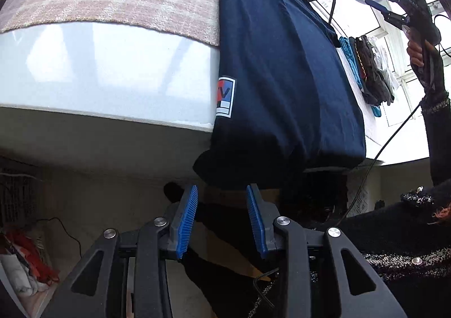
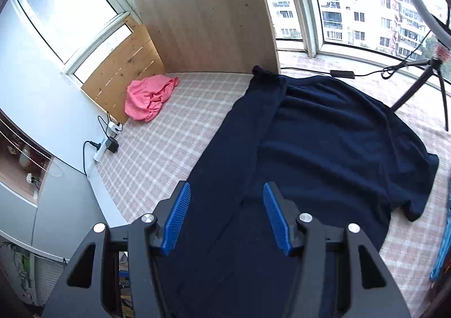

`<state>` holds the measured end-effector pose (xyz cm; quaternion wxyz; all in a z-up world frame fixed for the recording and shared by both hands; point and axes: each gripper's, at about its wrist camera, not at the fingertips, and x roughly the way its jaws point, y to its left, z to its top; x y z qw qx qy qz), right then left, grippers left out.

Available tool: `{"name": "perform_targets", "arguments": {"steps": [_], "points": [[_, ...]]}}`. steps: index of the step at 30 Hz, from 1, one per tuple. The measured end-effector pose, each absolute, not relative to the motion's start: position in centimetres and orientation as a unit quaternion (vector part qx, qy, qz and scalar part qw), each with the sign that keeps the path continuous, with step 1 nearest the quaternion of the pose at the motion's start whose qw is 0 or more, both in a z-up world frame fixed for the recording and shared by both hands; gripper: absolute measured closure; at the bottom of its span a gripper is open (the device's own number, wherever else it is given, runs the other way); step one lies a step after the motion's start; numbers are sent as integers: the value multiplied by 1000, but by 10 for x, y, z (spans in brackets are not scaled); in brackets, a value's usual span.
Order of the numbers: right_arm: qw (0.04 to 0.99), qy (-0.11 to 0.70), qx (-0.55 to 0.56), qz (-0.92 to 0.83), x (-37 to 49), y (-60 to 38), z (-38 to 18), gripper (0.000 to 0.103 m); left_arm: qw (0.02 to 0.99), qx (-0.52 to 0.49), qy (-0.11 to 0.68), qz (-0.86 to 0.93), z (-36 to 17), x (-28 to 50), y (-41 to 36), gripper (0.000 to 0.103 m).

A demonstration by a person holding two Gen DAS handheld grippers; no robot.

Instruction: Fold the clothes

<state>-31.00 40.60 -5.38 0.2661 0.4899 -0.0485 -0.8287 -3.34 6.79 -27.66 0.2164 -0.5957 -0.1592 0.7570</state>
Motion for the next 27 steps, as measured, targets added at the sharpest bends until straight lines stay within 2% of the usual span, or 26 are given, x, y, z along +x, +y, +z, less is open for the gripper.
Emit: {"name": "perform_targets", "arguments": {"steps": [7, 13, 20, 27], "points": [[132, -140, 489, -851, -185, 532, -59, 52, 316, -558, -105, 760, -235, -9, 119, 70], [58, -186, 482, -854, -148, 613, -66, 52, 408, -539, -63, 734, -214, -12, 202, 70], [27, -181, 482, -857, -204, 653, -90, 52, 479, -512, 25, 712, -192, -42, 320, 68], [31, -177, 478, -860, -342, 680, -126, 52, 471, -522, 84, 706, -195, -110, 393, 68]]}}
